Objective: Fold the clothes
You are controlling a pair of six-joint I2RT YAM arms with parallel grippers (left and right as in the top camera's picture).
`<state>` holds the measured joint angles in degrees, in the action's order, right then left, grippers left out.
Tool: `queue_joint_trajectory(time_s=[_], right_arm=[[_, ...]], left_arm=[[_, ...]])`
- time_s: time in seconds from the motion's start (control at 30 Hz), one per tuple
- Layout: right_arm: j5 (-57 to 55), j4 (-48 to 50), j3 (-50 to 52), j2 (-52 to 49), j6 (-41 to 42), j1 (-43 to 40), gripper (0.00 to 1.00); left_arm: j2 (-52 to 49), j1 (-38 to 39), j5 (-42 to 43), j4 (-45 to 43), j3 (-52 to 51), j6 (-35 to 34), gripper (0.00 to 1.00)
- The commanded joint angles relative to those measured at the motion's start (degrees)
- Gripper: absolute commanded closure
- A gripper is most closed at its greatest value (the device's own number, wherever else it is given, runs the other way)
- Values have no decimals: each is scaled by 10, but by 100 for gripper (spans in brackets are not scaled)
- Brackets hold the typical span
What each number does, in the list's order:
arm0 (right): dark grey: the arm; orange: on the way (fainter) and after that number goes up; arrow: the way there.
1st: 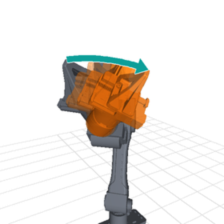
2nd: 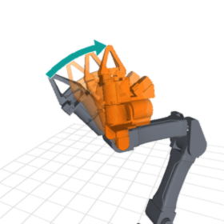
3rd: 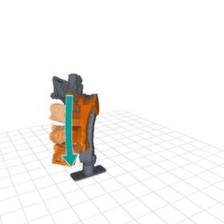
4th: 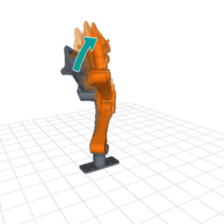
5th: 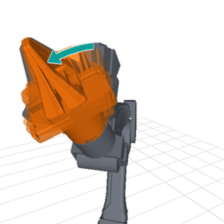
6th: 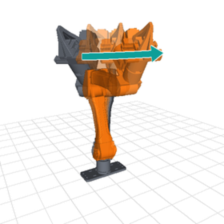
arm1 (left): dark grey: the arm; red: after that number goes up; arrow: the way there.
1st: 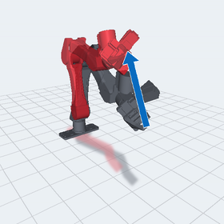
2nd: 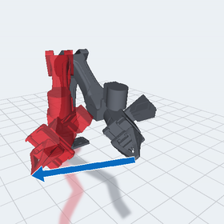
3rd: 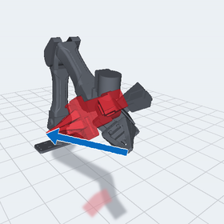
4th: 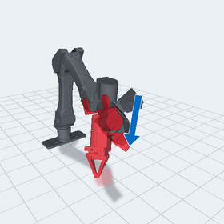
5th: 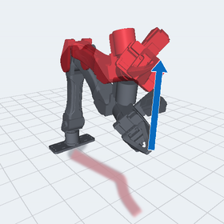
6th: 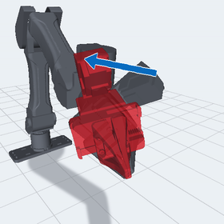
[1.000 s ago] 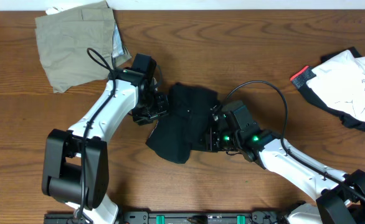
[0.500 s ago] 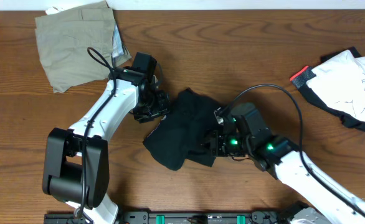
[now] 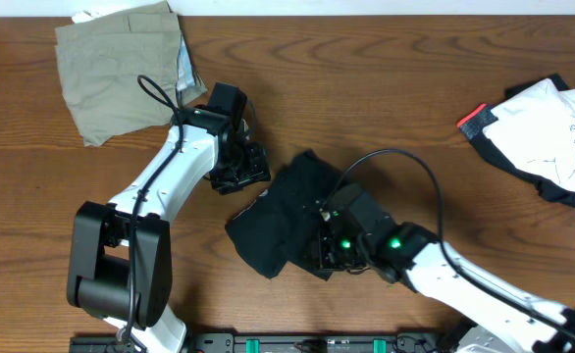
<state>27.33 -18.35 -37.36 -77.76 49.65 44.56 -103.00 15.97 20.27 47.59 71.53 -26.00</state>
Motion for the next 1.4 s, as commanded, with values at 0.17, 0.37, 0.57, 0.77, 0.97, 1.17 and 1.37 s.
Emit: queue_joint_trajectory(time_s=[0.17,0.37,0.57,0.77,0.97,1.17,1.37], right_arm=[[-14,8,0,-43,37,28,68],[-37,11,-1,-17,34,26,63],[-53,10,-1,75,-10,-18,60],[-75,11,-1,149,-45,-115,58],[-59,26,-1,123,-45,-152,61],[-30,136,-1,42,-45,-152,66],[4,265,-1,-70,-12,-152,89]], left_arm=[[-8,0,3,6,-4,-9,40],[-8,0,3,12,-4,4,40],[-8,-1,0,11,-4,5,40],[-8,-2,-4,11,-4,4,40],[-8,-2,-4,5,-4,4,40],[-8,-2,-4,2,-4,4,40],[-8,-2,-4,1,-4,4,40]])
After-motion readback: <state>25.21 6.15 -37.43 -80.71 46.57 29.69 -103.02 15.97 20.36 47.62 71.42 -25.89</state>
